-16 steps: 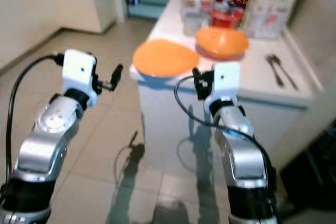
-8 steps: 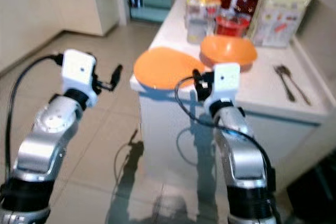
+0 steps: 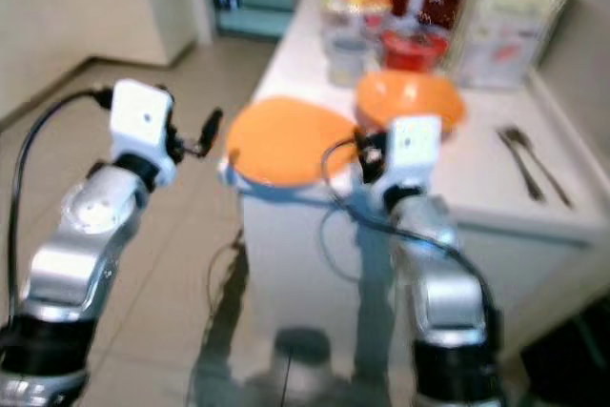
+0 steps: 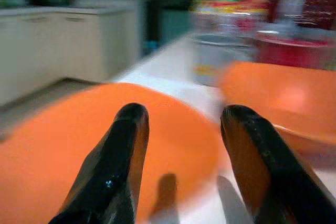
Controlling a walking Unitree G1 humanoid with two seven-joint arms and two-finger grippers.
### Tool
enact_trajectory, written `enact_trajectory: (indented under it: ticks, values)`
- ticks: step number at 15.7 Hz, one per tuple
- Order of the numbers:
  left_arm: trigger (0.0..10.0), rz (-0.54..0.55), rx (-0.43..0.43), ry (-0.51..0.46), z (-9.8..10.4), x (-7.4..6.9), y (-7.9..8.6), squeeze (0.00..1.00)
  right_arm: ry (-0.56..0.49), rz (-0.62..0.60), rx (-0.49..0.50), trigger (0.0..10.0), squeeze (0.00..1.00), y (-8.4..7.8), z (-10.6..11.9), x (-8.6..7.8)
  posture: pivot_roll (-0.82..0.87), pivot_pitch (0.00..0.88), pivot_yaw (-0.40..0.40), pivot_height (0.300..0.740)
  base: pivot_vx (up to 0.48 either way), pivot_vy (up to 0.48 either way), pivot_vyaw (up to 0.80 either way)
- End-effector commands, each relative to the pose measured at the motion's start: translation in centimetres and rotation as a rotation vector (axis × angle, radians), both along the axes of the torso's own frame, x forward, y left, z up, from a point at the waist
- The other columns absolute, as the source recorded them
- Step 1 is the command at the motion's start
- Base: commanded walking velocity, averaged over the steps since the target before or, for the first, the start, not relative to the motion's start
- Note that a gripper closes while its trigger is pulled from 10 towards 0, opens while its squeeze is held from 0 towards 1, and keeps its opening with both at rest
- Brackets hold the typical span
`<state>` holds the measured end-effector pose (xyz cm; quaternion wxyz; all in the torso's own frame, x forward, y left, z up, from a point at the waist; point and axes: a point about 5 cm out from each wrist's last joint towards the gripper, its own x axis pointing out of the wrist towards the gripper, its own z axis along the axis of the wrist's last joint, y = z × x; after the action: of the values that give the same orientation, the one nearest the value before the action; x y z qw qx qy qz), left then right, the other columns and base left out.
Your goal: Setting the table
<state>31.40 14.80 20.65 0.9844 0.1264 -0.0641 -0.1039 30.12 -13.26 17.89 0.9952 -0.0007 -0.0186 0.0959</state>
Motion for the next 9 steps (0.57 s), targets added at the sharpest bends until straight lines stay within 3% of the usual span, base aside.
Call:
enact_trajectory:
  ticks: [1, 3, 5, 7, 9]
  values:
    - [10.0, -0.017, -0.005, -0.007, 0.2, 0.2, -0.5, 0.0, 0.003, -0.029, -0.015, 10.0, 0.0, -1.0, 0.2, -0.2, 0.02, 0.0, 0.002, 0.74, 0.352, 0.0, 0.0]
    - [10.0, -0.028, -0.016, 0.005, 0.0, 0.6, -0.7, 0.0, 0.018, -0.026, -0.019, 10.0, 0.0, -1.5, 0.2, -0.7, 0.0, 0.0, 0.006, 0.74, 0.326, 0.0, 0.0]
    - [10.0, -0.077, -0.029, 0.004, -0.2, 1.3, -1.1, 0.0, 0.026, -0.022, -0.015, 10.0, 0.0, -1.8, 0.2, -1.2, 0.0, 0.0, 0.005, 0.74, 0.0, 0.0, 0.0]
    - [10.0, -0.078, -0.077, 0.009, -0.3, 2.3, -0.6, 0.0, 0.035, -0.026, -0.01, 10.0, 0.0, -2.2, 0.2, -1.6, -0.01, 0.0, 0.002, 0.74, 0.0, 0.0, 0.0]
    - [10.0, -0.119, -0.071, 0.056, -1.2, 3.6, -0.4, 0.0, 0.046, -0.021, -0.009, 10.0, 0.0, -2.6, 0.4, -1.8, -0.01, 0.0, -0.005, 0.74, 0.0, 0.0, 0.0]
